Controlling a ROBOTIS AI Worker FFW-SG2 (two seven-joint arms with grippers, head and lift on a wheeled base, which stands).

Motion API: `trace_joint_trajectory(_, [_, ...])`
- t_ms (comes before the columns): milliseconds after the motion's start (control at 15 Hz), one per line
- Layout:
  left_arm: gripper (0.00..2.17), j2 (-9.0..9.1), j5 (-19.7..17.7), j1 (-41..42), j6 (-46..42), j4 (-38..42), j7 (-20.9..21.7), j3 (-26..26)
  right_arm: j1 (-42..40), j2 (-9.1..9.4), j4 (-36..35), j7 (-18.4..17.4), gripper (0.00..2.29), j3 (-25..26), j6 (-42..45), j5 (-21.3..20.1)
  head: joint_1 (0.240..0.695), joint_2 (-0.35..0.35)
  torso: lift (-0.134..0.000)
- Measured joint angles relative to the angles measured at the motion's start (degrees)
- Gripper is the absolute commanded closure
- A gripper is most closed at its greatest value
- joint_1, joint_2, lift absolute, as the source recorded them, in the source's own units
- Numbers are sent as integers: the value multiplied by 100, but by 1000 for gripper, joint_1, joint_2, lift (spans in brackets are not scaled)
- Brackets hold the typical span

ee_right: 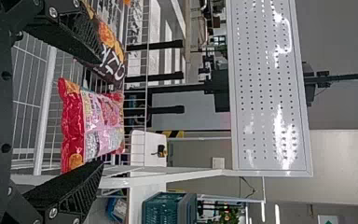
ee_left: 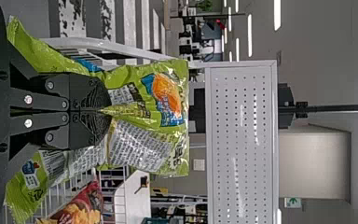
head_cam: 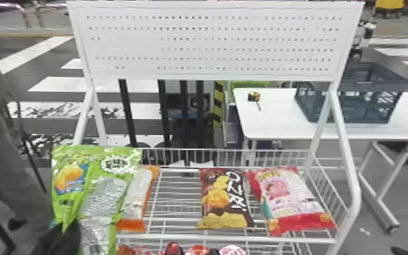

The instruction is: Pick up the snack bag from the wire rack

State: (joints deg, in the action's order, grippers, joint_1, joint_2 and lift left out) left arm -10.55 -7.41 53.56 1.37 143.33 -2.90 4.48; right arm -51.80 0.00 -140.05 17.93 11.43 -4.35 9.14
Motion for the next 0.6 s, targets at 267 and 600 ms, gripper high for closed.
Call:
trace_joint_trajectory(267, [1878, 8, -2, -3, 0, -7, 0, 0, 19, 0, 10, 15, 137, 0, 0, 0, 499, 0, 0])
trace_joint_trajectory(600, [1878, 9, -1, -7, 0, -7, 0, 7, 23, 0, 9, 11, 144, -1, -14, 3, 499, 0, 0])
